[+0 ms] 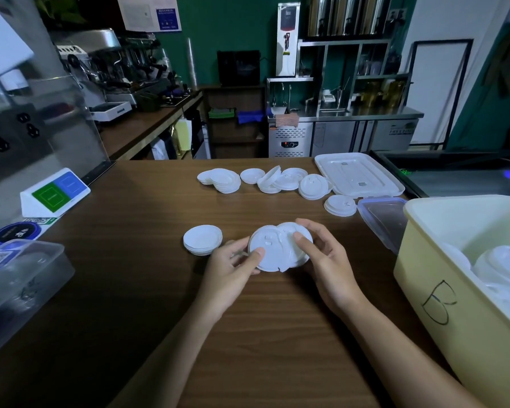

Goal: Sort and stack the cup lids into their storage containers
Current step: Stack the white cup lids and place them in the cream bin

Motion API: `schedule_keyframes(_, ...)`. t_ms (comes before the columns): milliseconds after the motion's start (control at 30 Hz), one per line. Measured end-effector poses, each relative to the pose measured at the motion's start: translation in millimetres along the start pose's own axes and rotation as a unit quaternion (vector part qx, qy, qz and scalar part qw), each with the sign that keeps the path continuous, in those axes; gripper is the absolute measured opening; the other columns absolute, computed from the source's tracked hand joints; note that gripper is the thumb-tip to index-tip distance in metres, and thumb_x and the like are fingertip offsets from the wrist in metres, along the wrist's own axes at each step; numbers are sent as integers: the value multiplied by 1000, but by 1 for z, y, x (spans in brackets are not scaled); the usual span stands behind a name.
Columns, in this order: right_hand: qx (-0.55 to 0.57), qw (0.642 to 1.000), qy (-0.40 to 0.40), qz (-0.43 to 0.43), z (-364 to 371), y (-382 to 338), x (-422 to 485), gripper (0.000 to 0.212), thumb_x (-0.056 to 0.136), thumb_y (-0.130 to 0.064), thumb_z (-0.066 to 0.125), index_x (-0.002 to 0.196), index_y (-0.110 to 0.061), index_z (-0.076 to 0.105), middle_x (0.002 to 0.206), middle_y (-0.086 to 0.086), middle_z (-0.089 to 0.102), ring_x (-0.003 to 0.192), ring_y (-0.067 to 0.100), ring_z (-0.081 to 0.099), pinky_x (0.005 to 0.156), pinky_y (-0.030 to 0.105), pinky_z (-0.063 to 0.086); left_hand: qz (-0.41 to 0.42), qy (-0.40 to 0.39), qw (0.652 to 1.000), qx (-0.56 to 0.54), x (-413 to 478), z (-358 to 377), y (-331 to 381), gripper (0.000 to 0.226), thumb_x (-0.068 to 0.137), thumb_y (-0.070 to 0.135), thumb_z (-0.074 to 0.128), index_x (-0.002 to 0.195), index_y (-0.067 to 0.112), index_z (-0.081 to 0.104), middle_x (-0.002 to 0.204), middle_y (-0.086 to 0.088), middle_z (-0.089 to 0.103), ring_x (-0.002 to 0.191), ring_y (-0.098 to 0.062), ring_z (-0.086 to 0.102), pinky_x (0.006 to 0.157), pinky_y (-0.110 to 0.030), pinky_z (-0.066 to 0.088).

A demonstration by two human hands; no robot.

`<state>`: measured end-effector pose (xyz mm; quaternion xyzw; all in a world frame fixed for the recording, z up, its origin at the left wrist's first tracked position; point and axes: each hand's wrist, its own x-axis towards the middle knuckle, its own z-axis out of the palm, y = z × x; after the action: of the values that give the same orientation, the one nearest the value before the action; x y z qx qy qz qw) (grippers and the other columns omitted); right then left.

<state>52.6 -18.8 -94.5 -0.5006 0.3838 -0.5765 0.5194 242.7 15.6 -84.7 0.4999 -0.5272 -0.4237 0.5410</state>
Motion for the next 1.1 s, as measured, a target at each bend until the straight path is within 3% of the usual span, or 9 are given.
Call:
schedule_keyframes(300, -6, 1000, -13, 1, 5, -6, -5, 50, 76, -56, 81, 119, -33, 75, 122, -2, 76, 123, 21, 68, 112, 53, 51, -3, -27, 997, -74, -2, 3, 4, 21, 102, 13, 66, 119, 16, 77, 113, -6, 78, 109, -21, 75, 90, -35, 62)
schedule_keyframes(400, -4, 999, -34, -6, 7, -7, -8, 45, 82, -44, 86, 123, -28, 74, 123, -2, 76, 121, 17, 69, 106, 41, 54, 26, 11, 1000, -8, 0, 5, -4, 13, 98, 20, 73, 103, 27, 82, 108, -11, 74, 100, -25, 76, 84, -36, 64)
schedule_keyframes(500, -17, 998, -47, -26, 8, -6, -9, 40, 90, -12, 82, 127, -18, 70, 123, -3, 76, 119, 12, 70, 100, 31, 54, 62, 30, 996, 65, 2, 5, -10, 13, 94, 36, 76, 104, 30, 81, 102, -3, 69, 93, -19, 76, 83, -41, 63)
schedule_keyframes(567, -21, 998, -48, -33, 7, -5, -9, 42, 91, -3, 78, 130, -15, 68, 121, -1, 76, 117, 13, 70, 97, 29, 56, 72, 46, 992, 94, 1, 6, -10, 16, 92, 35, 79, 108, 33, 80, 102, 3, 68, 90, -12, 74, 80, -33, 60)
schedule_keyframes(700, -29, 997, -53, -51, 3, -5, -8, 44, 92, 2, 76, 132, -14, 67, 121, 5, 76, 117, 17, 71, 99, 31, 58, 97, 50, 983, 151, -1, 5, -6, 29, 87, 35, 84, 114, 40, 76, 102, 9, 70, 83, -9, 69, 77, -22, 55)
schedule_keyframes(800, -46, 996, -26, -71, -1, -5, -4, 39, 93, 3, 75, 128, -14, 70, 122, 2, 76, 115, 13, 71, 95, 26, 56, 154, 43, 940, 301, 2, -9, -6, 40, 83, 43, 84, 120, 30, 75, 99, 17, 65, 86, -8, 61, 78, -12, 46)
schedule_keyframes(933, -48, 997, 6, -65, -10, 0, 2, 33, 94, -1, 75, 121, -20, 75, 122, 0, 77, 118, 20, 71, 102, 37, 55, 149, -28, 881, 449, 7, -31, -12, 26, 88, 30, 83, 113, 22, 79, 109, 13, 69, 104, -8, 60, 93, -25, 47)
schedule_keyframes(1000, -46, 997, 11, -53, -11, 2, 4, 32, 94, -2, 76, 120, -22, 76, 122, 0, 77, 117, 21, 71, 103, 39, 55, 155, -23, 874, 460, 7, -33, -13, 5, 91, 19, 79, 96, 20, 79, 100, 13, 70, 98, -11, 64, 87, -33, 51)
schedule_keyframes(1100, -50, 998, 16, -40, -10, 3, 4, 32, 93, -2, 77, 119, -20, 76, 121, -3, 77, 115, 15, 71, 101, 35, 56, 170, 16, 894, 415, 7, -29, -9, 9, 90, 12, 76, 85, 18, 73, 84, 13, 67, 84, -8, 66, 77, -31, 54)
